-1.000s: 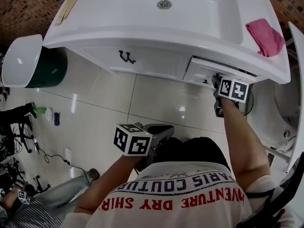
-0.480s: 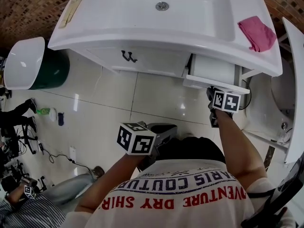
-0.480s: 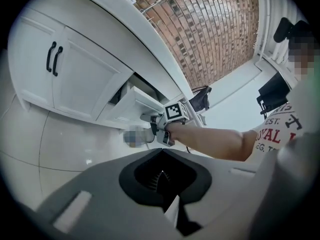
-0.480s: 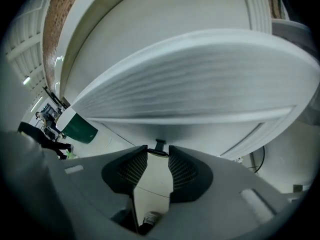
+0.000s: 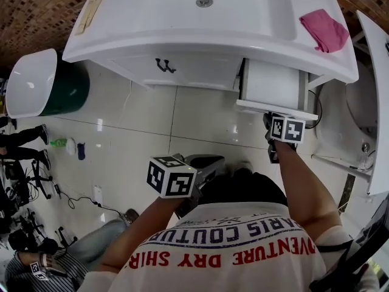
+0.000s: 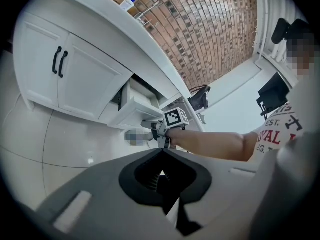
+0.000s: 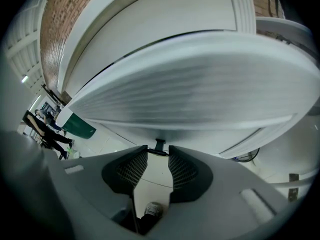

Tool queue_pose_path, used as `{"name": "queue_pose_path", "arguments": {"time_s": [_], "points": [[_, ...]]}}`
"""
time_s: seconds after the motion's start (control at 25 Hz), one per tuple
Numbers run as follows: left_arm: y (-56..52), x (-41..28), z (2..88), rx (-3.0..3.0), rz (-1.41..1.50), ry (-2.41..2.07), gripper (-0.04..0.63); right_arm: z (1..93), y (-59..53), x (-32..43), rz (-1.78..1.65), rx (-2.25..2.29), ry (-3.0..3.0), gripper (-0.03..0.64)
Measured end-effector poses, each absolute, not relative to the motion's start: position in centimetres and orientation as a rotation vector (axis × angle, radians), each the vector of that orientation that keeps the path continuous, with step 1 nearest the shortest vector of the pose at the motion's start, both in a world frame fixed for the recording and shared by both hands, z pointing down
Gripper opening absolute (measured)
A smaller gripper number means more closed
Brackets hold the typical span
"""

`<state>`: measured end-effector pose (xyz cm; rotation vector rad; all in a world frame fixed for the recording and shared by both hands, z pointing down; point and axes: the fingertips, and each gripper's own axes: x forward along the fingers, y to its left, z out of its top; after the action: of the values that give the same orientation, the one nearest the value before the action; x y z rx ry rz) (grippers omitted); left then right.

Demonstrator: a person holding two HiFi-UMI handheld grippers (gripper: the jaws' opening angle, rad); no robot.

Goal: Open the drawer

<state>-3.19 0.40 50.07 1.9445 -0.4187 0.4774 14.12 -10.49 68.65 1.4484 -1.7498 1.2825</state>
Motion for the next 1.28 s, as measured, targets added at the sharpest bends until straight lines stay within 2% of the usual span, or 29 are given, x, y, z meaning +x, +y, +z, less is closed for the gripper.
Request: {"name": "queue_pose_path", "arguments": {"time_s": [1.08,1.2,1.28], "points": [[2.3,-5.2,49.3,1.951,0.471,-0.378,-0.015,68.6,-7.2,13.5,1.234,1.466,-1.686,0.138],[2.3,-5.4,49.5,1.944,0.462,-0.377,-0.015,68.5,-7.1,13.3,1.249,1.469,-1.715,0.162],[2.5,-5.5,49.4,1.941,0.461,-0.368,-0.015,68.3,-6.8,13.1,1.271,1.449,-1.737,0.212]]}}
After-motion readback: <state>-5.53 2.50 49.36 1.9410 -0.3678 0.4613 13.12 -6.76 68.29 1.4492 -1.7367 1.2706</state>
